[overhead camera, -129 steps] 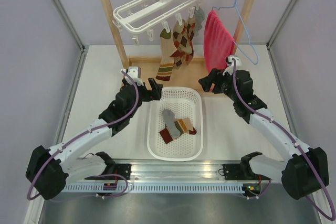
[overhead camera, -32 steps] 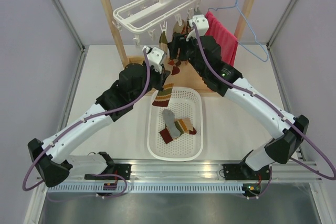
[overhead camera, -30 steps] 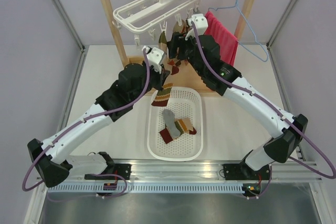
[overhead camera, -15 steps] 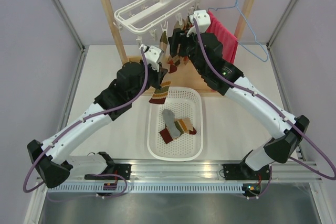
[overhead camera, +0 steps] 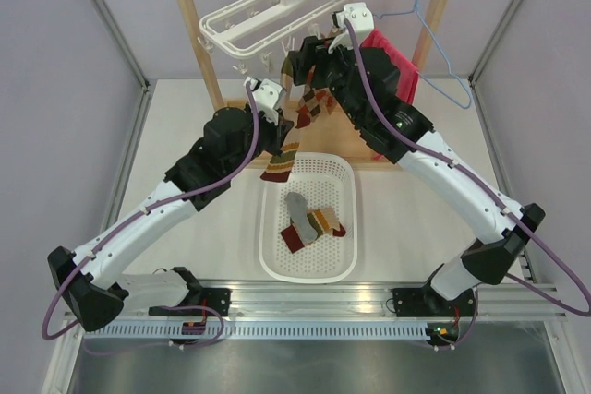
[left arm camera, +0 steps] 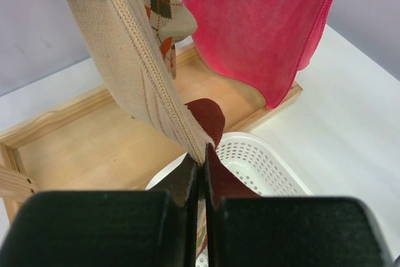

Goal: Remove the socks clipped to the hanger

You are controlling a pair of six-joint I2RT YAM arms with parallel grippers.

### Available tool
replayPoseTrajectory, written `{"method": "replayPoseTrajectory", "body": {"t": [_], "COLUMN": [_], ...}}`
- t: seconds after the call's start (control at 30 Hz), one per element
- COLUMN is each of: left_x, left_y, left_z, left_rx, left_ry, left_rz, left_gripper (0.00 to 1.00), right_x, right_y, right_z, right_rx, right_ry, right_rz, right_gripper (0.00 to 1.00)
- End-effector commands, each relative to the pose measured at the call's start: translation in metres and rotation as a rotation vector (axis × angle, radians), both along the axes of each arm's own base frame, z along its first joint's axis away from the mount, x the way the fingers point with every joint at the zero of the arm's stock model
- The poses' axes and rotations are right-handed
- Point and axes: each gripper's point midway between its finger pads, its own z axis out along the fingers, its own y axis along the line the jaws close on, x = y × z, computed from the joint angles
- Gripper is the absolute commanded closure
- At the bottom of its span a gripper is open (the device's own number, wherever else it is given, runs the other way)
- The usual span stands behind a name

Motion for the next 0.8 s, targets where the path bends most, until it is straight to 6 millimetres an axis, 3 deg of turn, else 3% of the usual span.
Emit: {"method": "replayPoseTrajectory", "body": {"t": [0.0,0.33,0.77], "left_x": [-0.004,-0.006,-0.007], "left_y": [0.003,0.004,0.004], "left_z": [0.009,0.013,0.014], "left_rx": [-0.02,-0.034,-0.038], "left_ry": [-0.018,-0.02,-0.021], "left_rz": [-0.014,-0.02,-0.028], "left_gripper": [0.98,0.98,0.98], "right_x": [0.001,0.012,0.04], "right_y": [0.012,0.031,0.036], "right_z": [0.01,-0.006,-0.015], "right_rx": [0.004,-0.032,-0.092], "right_ry": [-0.013,0.023,0.026], "right_rz": [0.032,0.044,-0.053], "right_gripper": [0.26,0.26,0.26]}}
